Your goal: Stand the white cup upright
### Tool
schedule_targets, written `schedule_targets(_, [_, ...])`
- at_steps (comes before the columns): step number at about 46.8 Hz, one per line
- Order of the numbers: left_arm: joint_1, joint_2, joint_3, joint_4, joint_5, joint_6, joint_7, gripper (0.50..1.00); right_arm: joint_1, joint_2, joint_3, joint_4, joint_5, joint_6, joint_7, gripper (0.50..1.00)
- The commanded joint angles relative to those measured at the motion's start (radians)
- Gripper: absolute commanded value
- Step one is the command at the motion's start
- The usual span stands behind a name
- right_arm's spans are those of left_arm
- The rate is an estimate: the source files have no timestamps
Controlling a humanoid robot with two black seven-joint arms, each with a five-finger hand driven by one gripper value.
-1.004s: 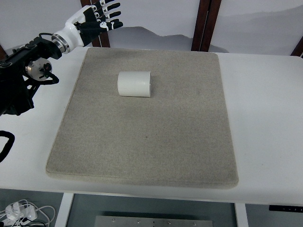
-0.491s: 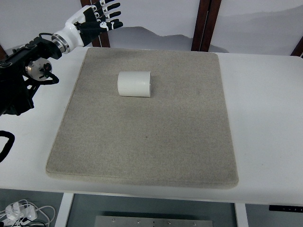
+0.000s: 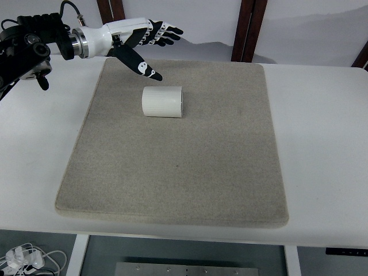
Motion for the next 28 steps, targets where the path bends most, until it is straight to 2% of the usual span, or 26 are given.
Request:
schedule_targets(1, [-0.003, 0.0, 0.002, -0.001, 0.097, 0.0, 0.0, 0.992, 0.0, 0.0, 0.0, 0.0, 0.0, 0.0, 0.0, 0.952])
schedule_targets(21, [-0.066, 0.01, 0.117, -0.002, 0.103, -0.002, 0.004, 0.992, 0.0, 0.0, 0.0, 0.0, 0.0, 0.0, 0.0, 0.952])
schedule_targets(28, [-0.089, 0.019, 0.141, -0.007, 0.11, -0.002, 0.027, 0.992, 0.0, 0.0, 0.0, 0.0, 0.0, 0.0, 0.0, 0.952])
